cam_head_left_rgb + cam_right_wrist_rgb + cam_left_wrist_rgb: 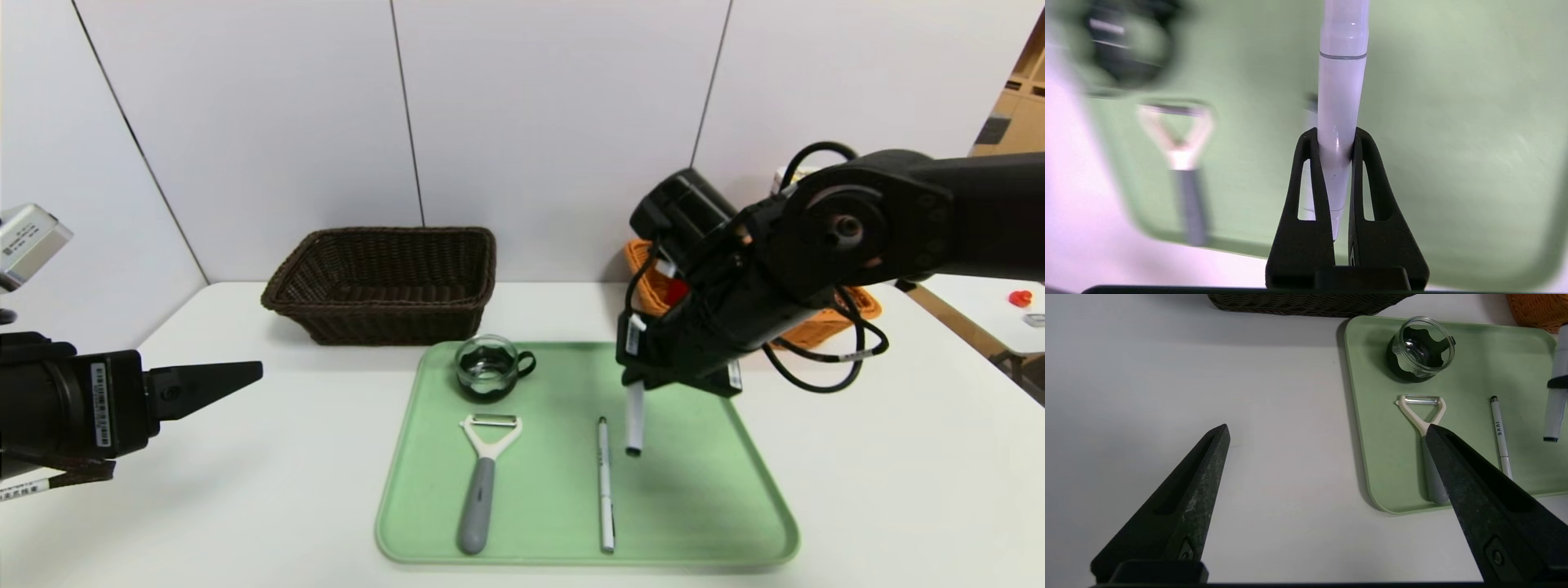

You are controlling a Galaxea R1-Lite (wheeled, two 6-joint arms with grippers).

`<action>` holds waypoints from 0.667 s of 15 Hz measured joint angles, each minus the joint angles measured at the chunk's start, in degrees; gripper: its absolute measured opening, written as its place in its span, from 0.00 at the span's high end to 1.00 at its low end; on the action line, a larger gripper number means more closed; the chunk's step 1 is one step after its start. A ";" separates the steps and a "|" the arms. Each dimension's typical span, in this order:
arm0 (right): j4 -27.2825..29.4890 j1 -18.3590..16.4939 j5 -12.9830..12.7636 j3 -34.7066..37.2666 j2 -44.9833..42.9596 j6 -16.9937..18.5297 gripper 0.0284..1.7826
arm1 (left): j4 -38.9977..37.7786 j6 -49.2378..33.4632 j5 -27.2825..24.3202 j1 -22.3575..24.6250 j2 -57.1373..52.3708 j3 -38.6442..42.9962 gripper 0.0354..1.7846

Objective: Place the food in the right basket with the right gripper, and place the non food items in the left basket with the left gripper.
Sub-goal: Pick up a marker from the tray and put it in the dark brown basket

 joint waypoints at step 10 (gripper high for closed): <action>-55.74 8.19 -9.81 -5.51 3.80 -28.12 0.93 | -0.40 -0.22 2.43 0.00 -0.22 0.46 0.06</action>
